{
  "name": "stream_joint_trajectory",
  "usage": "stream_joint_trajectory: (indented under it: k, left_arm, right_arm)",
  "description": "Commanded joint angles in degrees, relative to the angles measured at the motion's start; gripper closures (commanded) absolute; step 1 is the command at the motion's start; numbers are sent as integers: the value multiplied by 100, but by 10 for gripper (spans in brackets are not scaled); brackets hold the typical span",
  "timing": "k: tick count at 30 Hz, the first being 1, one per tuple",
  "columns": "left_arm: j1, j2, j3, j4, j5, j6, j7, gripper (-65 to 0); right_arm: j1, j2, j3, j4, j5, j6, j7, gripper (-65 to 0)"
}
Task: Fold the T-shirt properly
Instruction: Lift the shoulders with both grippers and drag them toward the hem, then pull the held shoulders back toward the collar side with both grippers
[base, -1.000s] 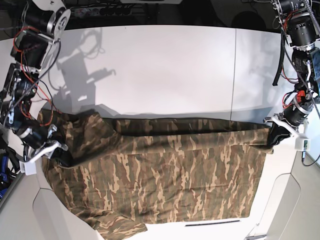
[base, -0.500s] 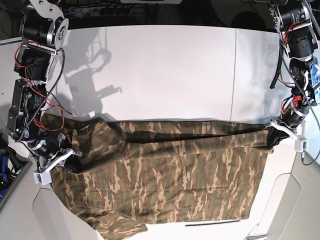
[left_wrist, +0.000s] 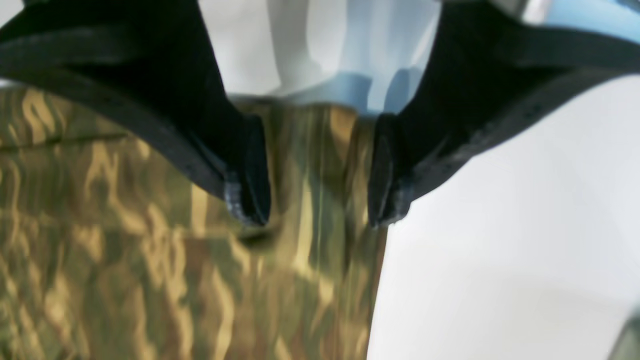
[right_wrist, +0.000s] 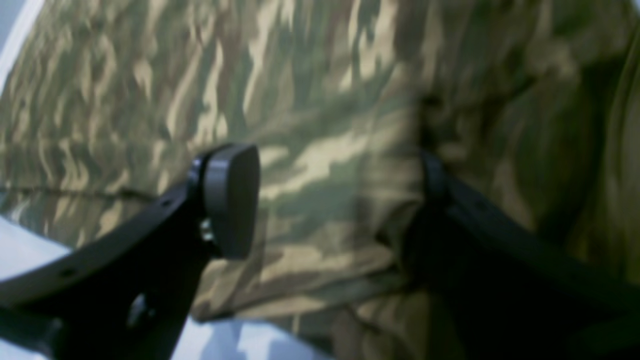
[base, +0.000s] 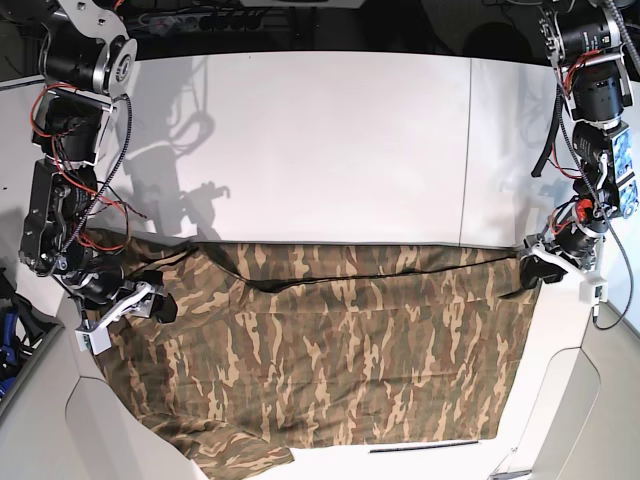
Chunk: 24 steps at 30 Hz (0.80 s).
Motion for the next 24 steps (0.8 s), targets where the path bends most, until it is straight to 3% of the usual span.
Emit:
stream_joint_trajectory:
  k: [1,5,9,17,24]
  left_arm:
    - [-125,-122,-46,90,-184,-28,83,-346]
    - [-98,-120,-260,195,-560,-140,807,-346]
    - [-87,-120,-787,216,-909,-726,1117,-346]
    - [-44,-120,-1523,216,-1408,-732,1703,-346]
    - [293,-116,-1521,216,-1491,-645,1569,-346]
  right_arm:
    - [168,87,44,164,260,20,17,-401]
    - [168,109,361,474,452,22,-247,-401]
    - [155,109,909,879,472,24,-562,-401]
    - [-214,385,1641,1029,501,17,-562,-401]
    - [-1008,490,2120,1027,728,0,-245,-401]
